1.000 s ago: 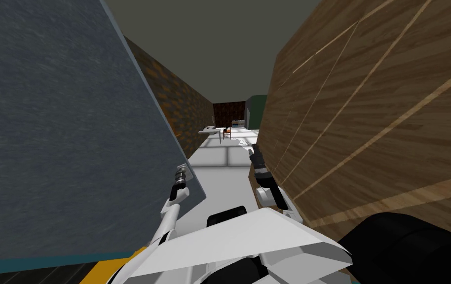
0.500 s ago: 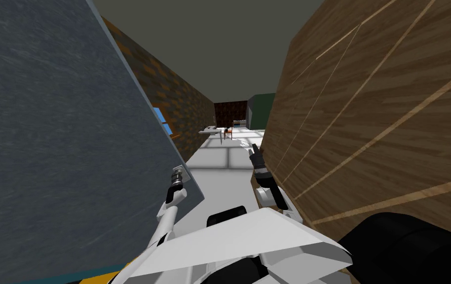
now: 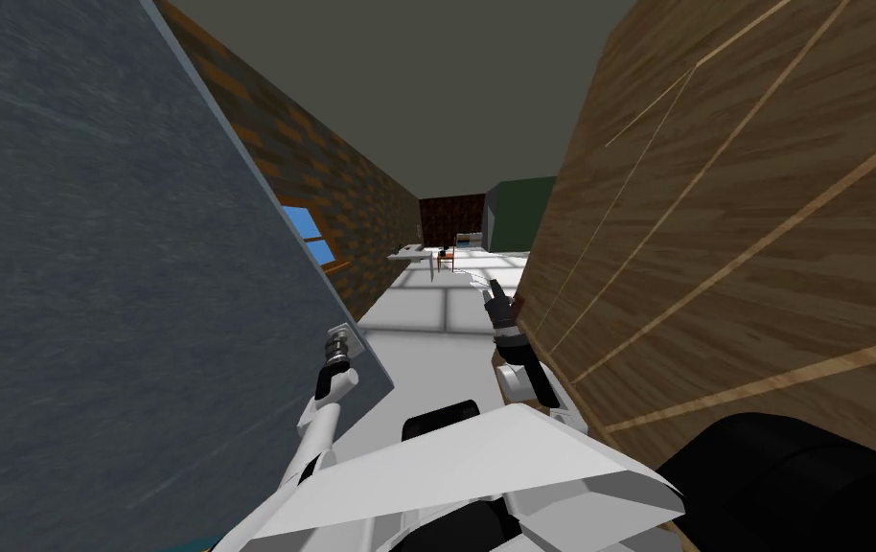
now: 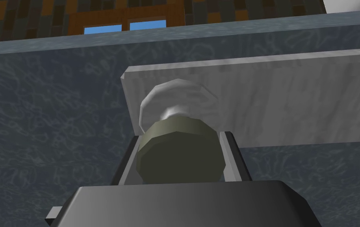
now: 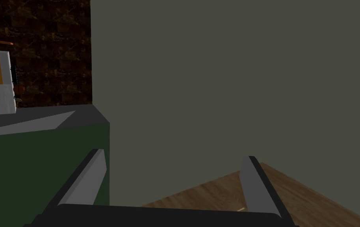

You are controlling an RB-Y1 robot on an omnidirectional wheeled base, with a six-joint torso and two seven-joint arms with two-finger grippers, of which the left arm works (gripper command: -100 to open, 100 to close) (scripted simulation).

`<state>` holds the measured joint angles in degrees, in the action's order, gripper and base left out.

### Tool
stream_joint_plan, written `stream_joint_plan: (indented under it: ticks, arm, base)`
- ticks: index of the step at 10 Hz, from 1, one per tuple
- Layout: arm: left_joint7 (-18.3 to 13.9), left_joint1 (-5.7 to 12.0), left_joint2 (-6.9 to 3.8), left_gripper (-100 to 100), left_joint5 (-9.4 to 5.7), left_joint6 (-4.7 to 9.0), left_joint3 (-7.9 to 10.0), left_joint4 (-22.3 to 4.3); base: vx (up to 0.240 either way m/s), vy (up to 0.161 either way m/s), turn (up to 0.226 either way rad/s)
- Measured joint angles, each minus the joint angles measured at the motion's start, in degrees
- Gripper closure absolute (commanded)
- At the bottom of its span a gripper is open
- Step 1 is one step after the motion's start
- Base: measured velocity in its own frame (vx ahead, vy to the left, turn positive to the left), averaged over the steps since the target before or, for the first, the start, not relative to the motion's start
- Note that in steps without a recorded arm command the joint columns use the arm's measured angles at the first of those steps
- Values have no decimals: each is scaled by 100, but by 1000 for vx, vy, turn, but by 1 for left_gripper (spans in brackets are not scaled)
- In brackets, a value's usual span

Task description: Push the door open

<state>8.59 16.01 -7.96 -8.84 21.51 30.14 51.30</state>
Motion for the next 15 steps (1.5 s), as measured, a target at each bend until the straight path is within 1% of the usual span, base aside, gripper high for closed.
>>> stream_joint_plan:
  ticks: [1, 2, 3, 4, 5, 6, 7, 8, 9, 10, 11, 12, 13, 15]
  arm:
    - [10, -28, 5, 100, -9, -20, 40, 29]
    - [47, -36, 25, 100, -17, -16, 105, -5]
    - [59, -65, 10, 100, -33, -27, 158, 17]
    - [78, -40, -12, 100, -50, -14, 233, -17]
    - [90, -32, -41, 100, -68, 26, 299, -50]
    - [102, -66, -45, 100, -85, 26, 365, -3]
    - [145, -110, -11, 100, -97, -17, 449, 94]
    - [197, -110, 7, 100, -110, -39, 539, 119]
    - [226, -100, -14, 100, -126, -27, 612, 84]
    - [257, -114, -13, 100, -140, -41, 689, 124]
    - [251, -105, -69, 100, -159, 8, 738, 43]
    - [259, -138, -72, 100, -174, 7, 799, 76]
    - [260, -138, -85, 100, -180, 7, 817, 94]
    - [319, -167, -64, 100, -200, -9, 945, 102]
  base:
    - [205, 3, 45]
    - [203, -23, 31]
    - [189, -14, 47]
    - [186, -20, 40]
    - [188, -12, 38]
    - [202, 0, 40]
    - [198, 8, 41]
    - [211, -1, 37]
    - [205, -12, 45]
    - [199, -17, 39]
    - [199, 3, 39]
    - [88, 11, 30]
    - [133, 10, 30]
    - [188, 14, 35]
